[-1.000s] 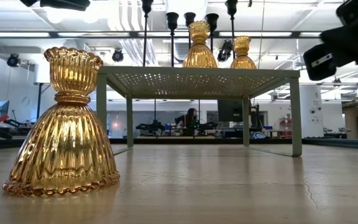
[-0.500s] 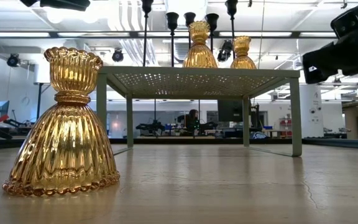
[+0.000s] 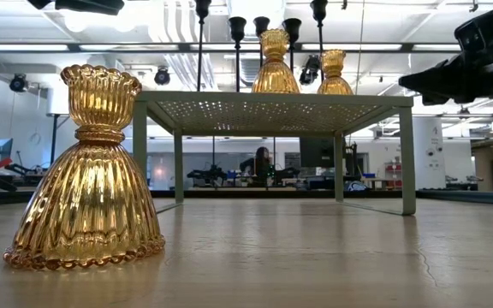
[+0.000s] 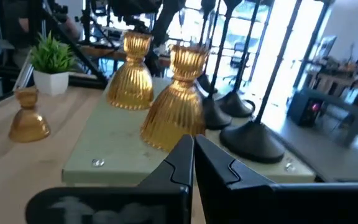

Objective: Pick & Place candle stick holders
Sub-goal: Put the yellow glass candle holder on the shelf

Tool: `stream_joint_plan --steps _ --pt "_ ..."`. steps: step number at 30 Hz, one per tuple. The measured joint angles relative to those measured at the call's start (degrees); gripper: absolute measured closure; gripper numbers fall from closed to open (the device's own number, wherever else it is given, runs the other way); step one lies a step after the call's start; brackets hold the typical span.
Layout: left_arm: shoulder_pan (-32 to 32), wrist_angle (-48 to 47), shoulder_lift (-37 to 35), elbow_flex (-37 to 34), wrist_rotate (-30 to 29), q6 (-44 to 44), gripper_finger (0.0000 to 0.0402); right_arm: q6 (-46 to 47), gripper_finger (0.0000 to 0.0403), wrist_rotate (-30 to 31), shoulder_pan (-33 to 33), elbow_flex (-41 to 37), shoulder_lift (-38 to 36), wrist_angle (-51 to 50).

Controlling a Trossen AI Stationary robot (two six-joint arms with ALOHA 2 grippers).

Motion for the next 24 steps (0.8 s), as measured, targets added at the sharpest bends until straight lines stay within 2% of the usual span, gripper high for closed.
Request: stream_joint_plan --steps 5,24 --pt "0.0 0.0 0.0 0.0 0.0 0.0 0.0225 4.5 0.0394 0.0 0.0 0.0 1.9 -0.1" --pt "0.0 0.0 0.0 0.0 0.0 0.0 0.0225 4.8 0.0394 -0.1 0.0 0.0 2.5 0.0"
